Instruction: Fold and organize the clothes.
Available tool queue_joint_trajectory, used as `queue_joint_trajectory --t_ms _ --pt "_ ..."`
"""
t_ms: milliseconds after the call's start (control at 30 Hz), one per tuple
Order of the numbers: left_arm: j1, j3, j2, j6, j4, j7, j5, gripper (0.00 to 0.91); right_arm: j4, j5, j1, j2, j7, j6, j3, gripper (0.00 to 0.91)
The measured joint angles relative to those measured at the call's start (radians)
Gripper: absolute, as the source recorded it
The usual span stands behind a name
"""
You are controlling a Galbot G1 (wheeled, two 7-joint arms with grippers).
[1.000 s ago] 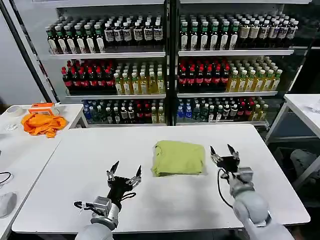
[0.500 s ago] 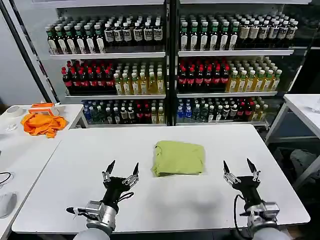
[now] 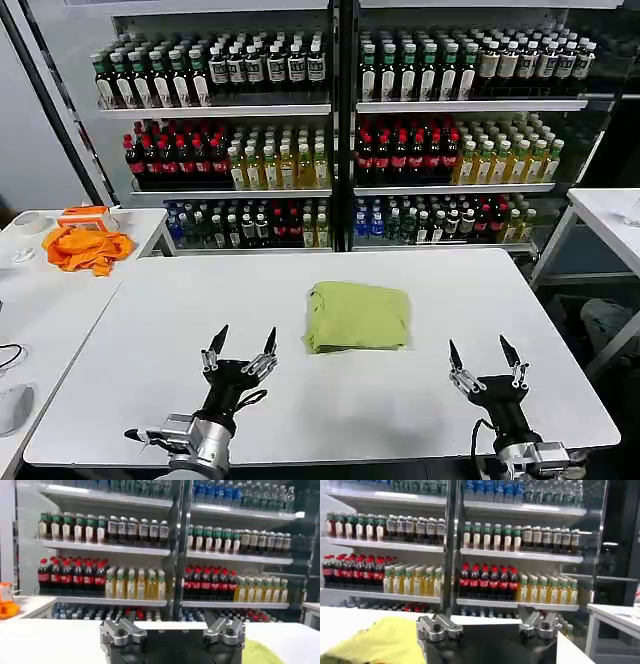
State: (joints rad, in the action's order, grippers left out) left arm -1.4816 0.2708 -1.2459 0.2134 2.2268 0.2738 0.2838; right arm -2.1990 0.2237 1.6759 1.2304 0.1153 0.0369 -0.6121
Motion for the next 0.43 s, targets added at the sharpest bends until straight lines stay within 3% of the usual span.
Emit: queue_joint_trajectory --t_ms 433 --pt "0.003 -0.011 0.007 -0.005 0.007 0.003 0.009 0.907 -0.016 -0.058 0.042 0.037 0.001 -0.026 -0.028 0.907"
